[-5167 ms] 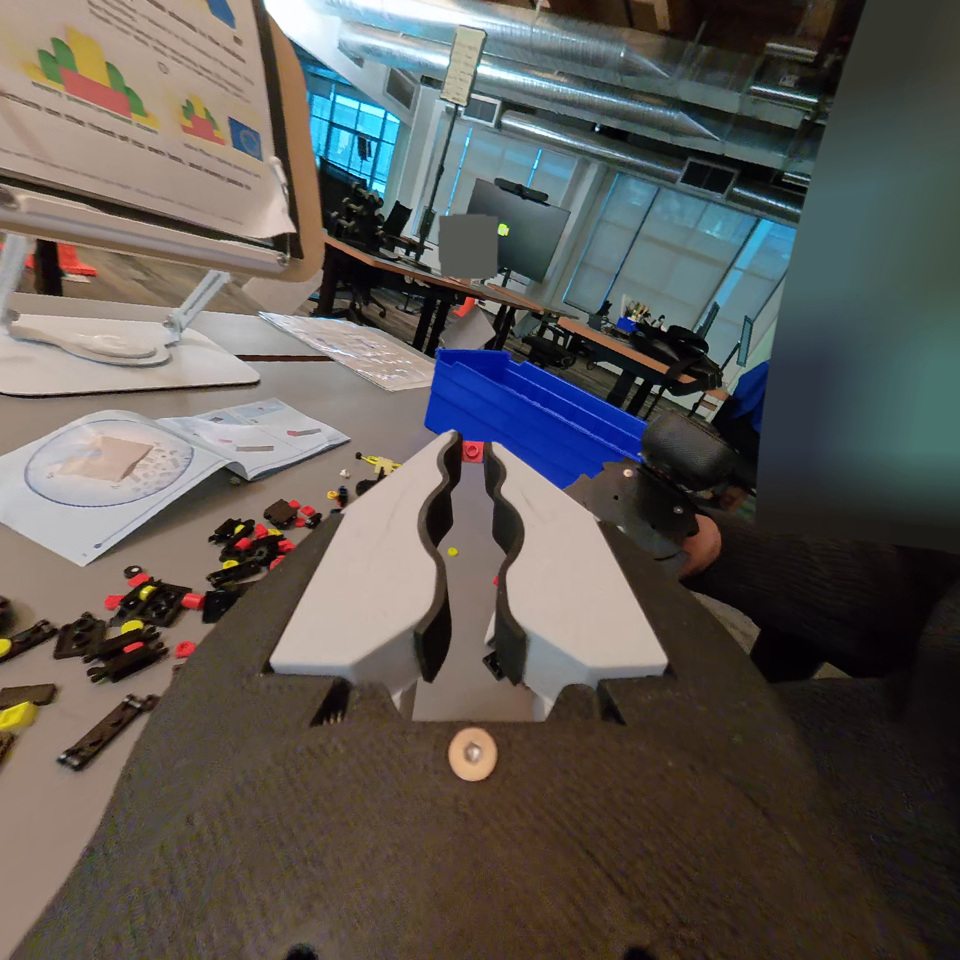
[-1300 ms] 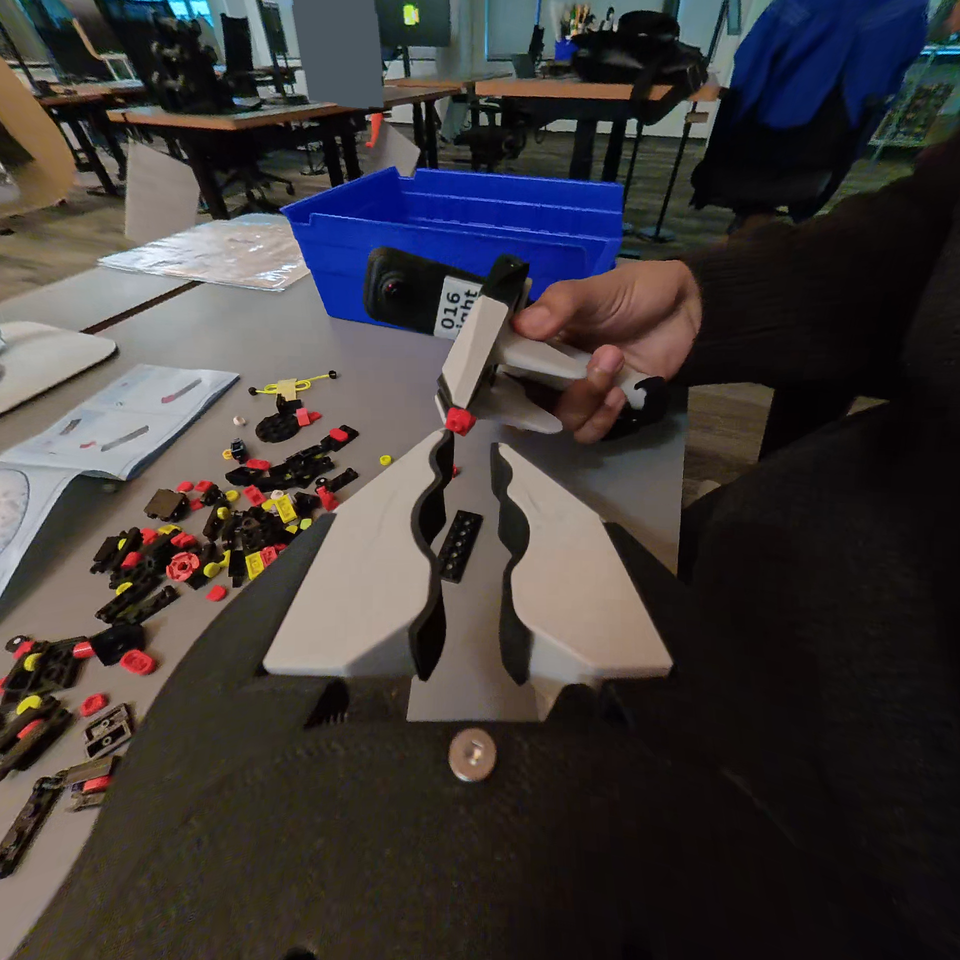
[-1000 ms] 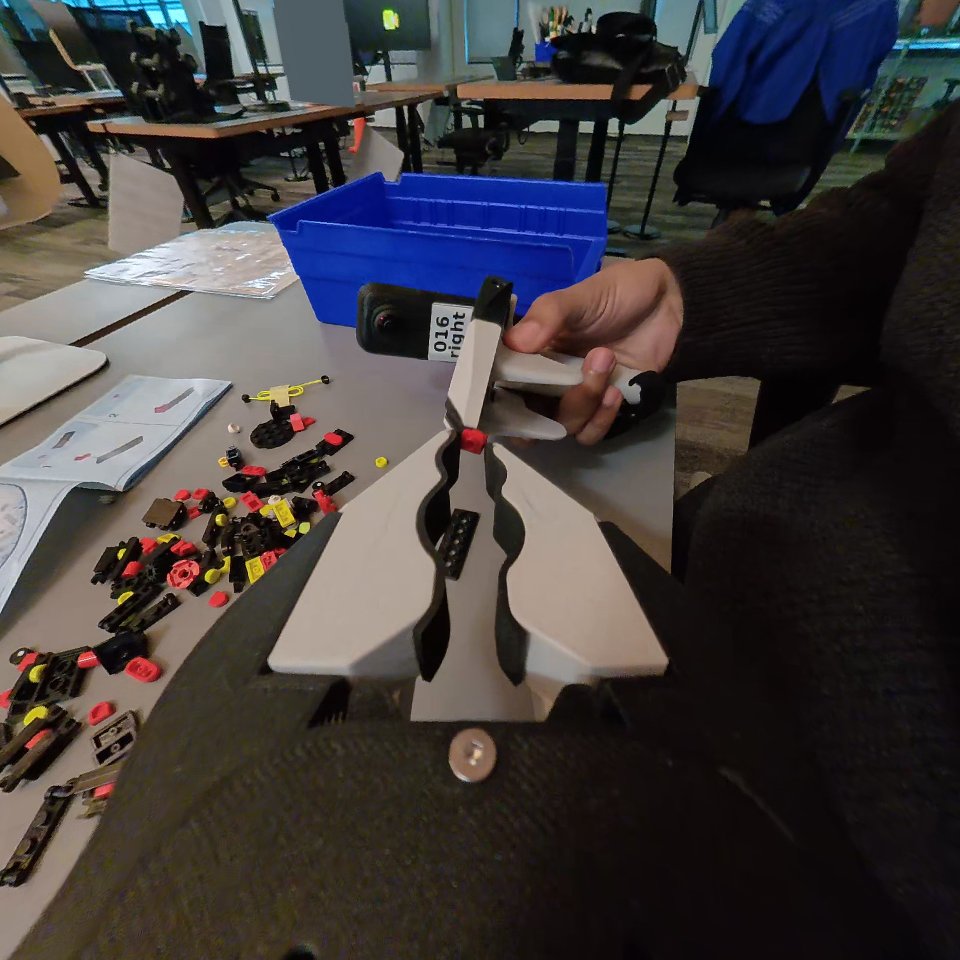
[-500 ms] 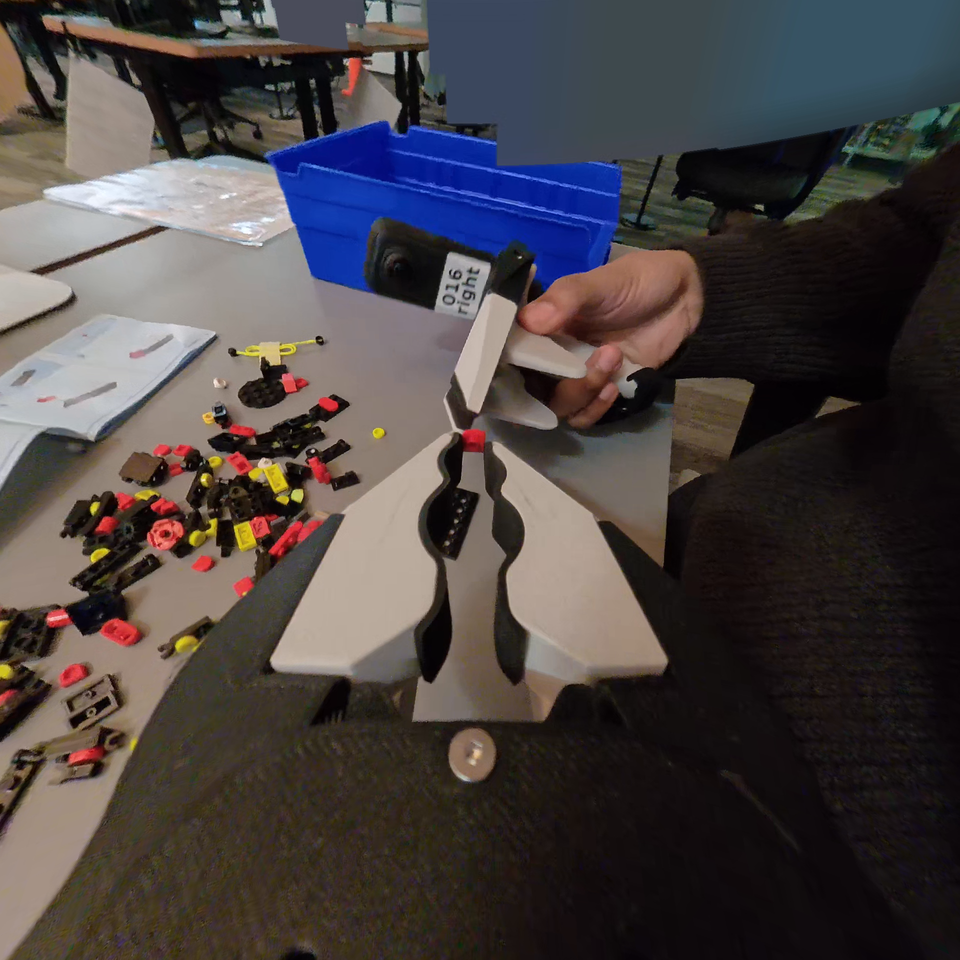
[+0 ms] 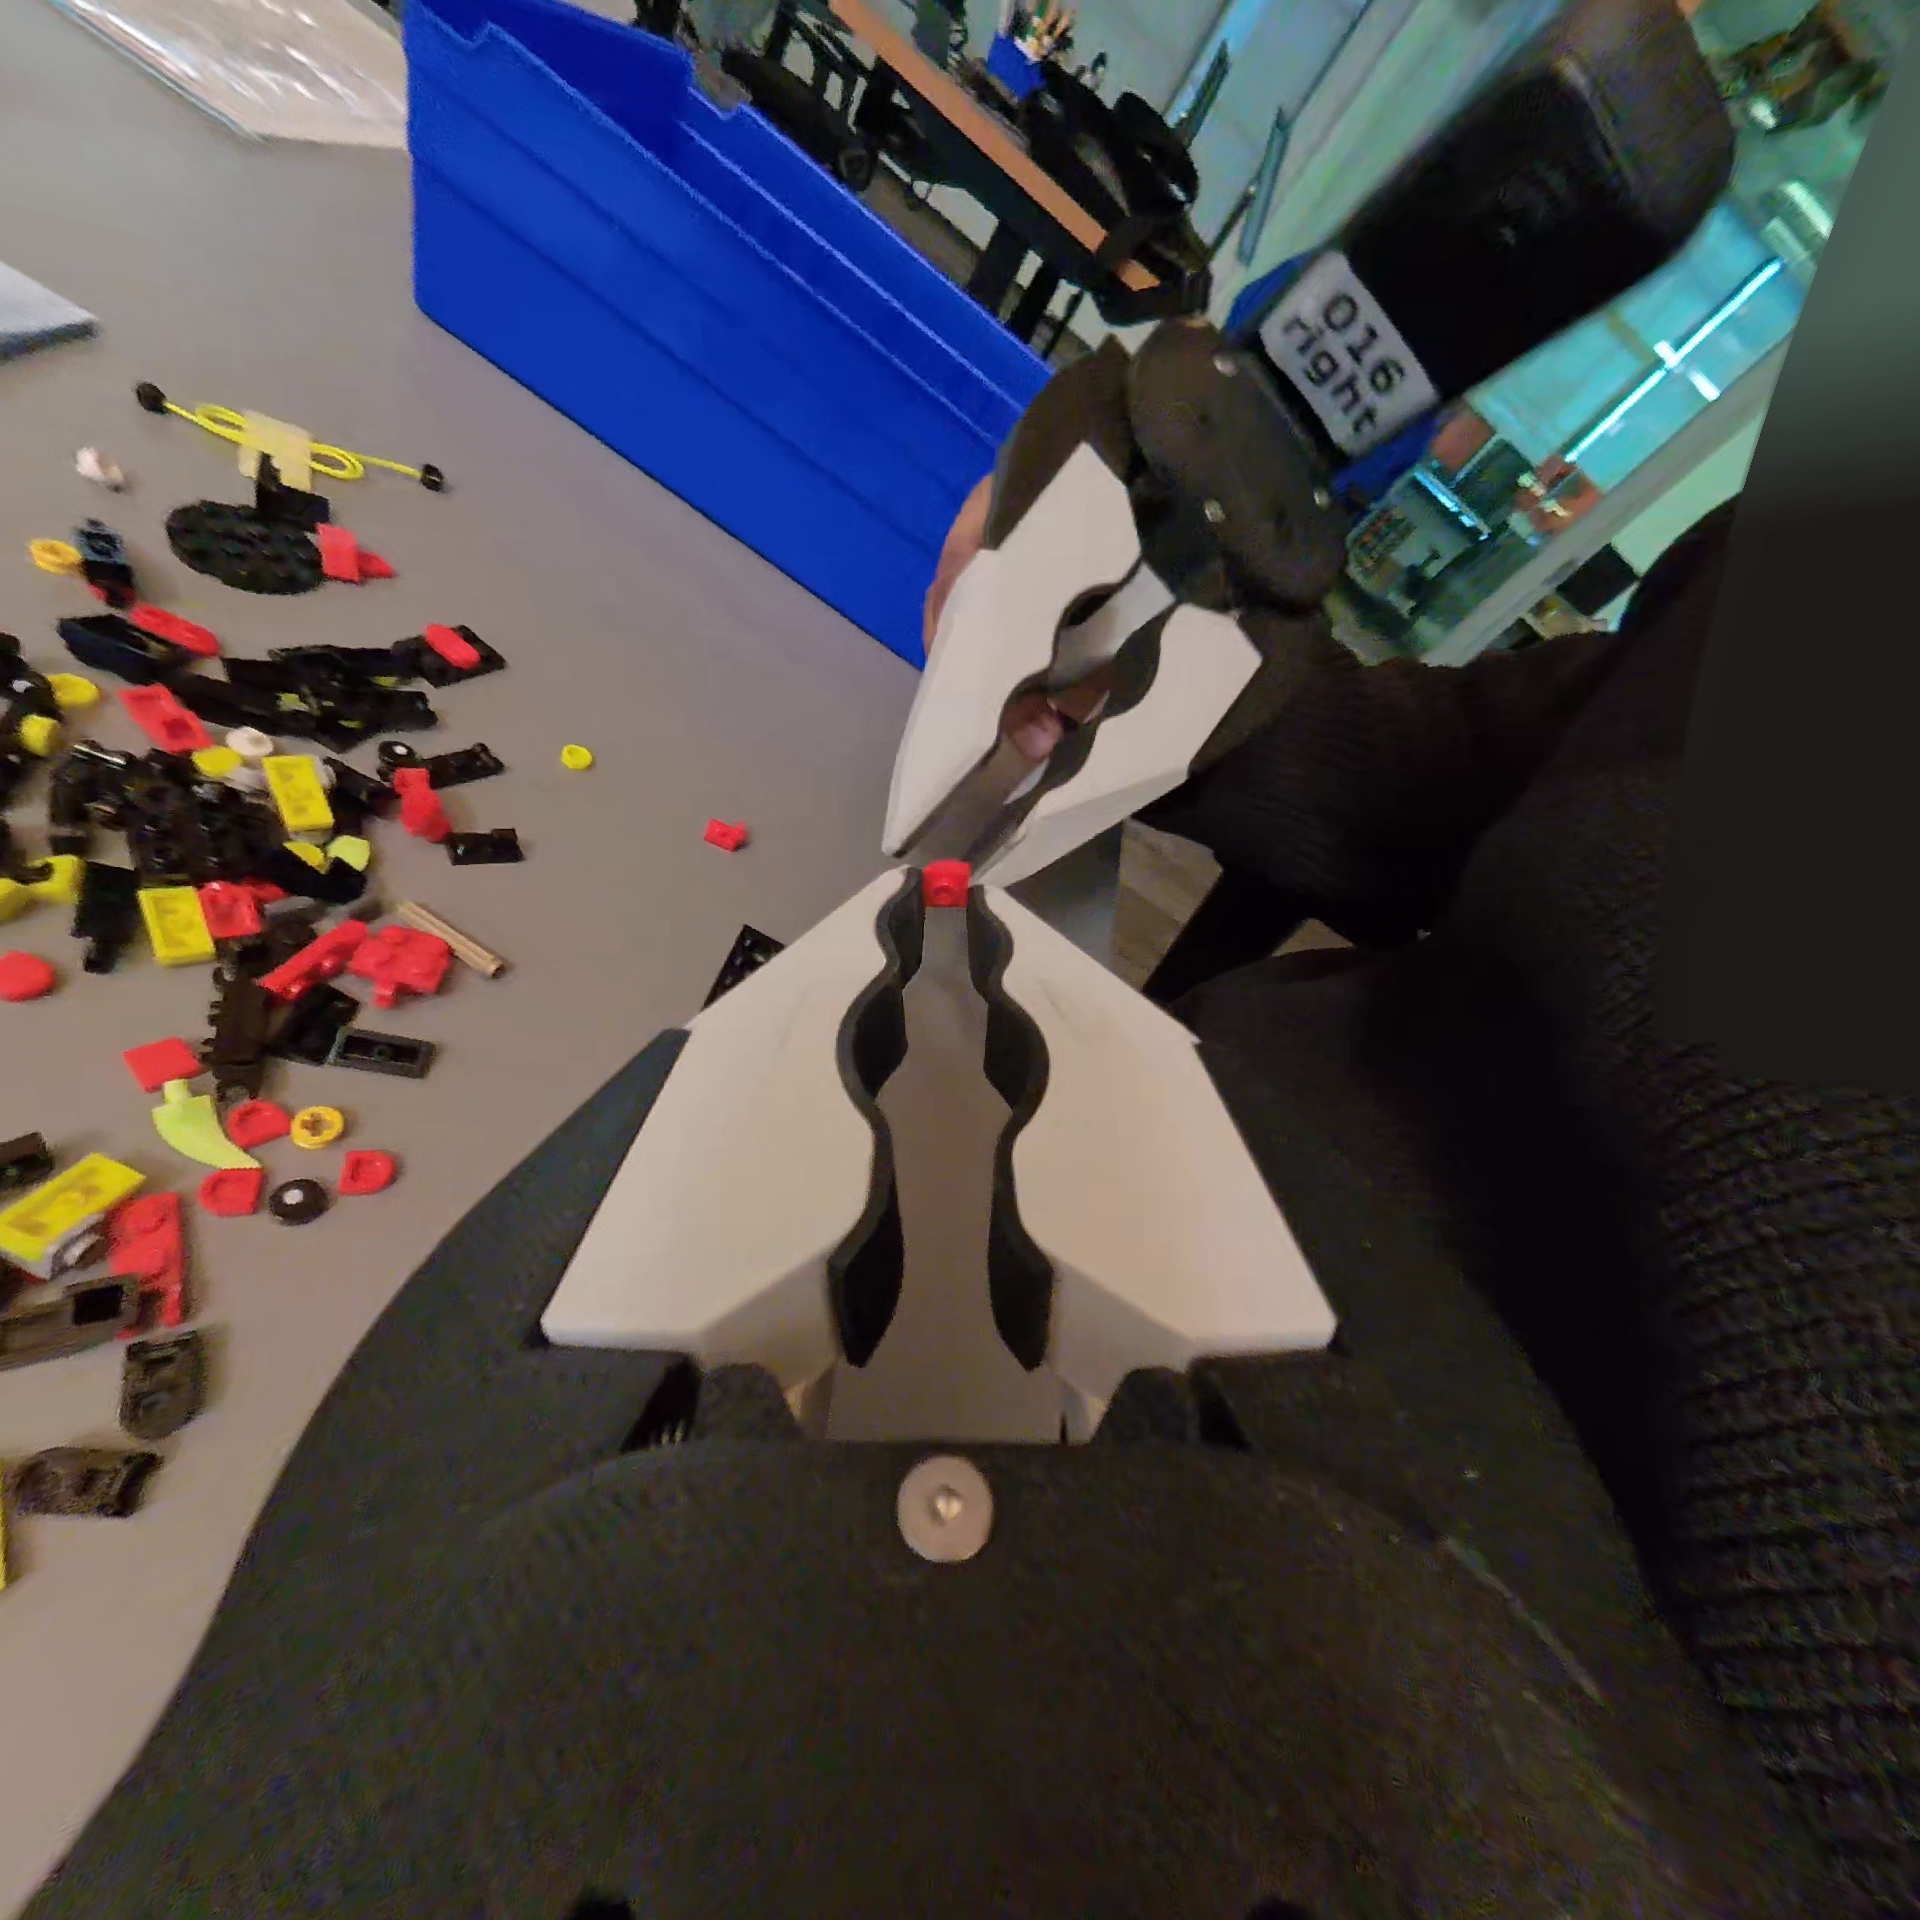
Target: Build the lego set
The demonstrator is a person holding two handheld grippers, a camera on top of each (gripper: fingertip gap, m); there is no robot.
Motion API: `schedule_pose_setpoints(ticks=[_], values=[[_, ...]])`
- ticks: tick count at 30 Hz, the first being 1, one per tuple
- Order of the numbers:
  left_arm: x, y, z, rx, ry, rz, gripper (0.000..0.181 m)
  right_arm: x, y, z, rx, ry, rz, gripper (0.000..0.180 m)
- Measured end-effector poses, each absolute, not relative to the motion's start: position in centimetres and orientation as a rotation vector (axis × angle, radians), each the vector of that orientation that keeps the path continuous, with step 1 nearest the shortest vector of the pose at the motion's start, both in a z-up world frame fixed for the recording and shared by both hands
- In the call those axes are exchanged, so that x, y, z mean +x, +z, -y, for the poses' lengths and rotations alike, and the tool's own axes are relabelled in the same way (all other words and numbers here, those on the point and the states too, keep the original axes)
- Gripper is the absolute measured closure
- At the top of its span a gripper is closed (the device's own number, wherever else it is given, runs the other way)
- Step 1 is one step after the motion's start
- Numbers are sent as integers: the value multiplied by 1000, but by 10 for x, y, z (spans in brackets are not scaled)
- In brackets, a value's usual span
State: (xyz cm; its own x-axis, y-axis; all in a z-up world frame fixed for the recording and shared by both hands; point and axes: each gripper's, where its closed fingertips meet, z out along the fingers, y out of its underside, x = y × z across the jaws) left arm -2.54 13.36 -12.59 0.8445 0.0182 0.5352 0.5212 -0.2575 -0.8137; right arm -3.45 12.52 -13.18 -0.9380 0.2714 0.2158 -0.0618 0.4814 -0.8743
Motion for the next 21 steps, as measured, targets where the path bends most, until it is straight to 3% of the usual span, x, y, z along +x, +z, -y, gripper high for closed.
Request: schedule_pose_setpoints(ticks=[2,6,14,21], values=[[-26,-126,-133,-1775,-529,425,176,-34,-131,-124,-75,1357,2336,179],[-23,-128,-133,-1776,-580,443,176,-35,-131,-124,-9,1280,2291,170],[-21,-128,-133,-1757,-670,475,177,-27,-131,-122,94,1257,2283,169],[-16,-132,-134,-1768,-720,489,177,-24,-134,-121,146,1212,2273,176]])
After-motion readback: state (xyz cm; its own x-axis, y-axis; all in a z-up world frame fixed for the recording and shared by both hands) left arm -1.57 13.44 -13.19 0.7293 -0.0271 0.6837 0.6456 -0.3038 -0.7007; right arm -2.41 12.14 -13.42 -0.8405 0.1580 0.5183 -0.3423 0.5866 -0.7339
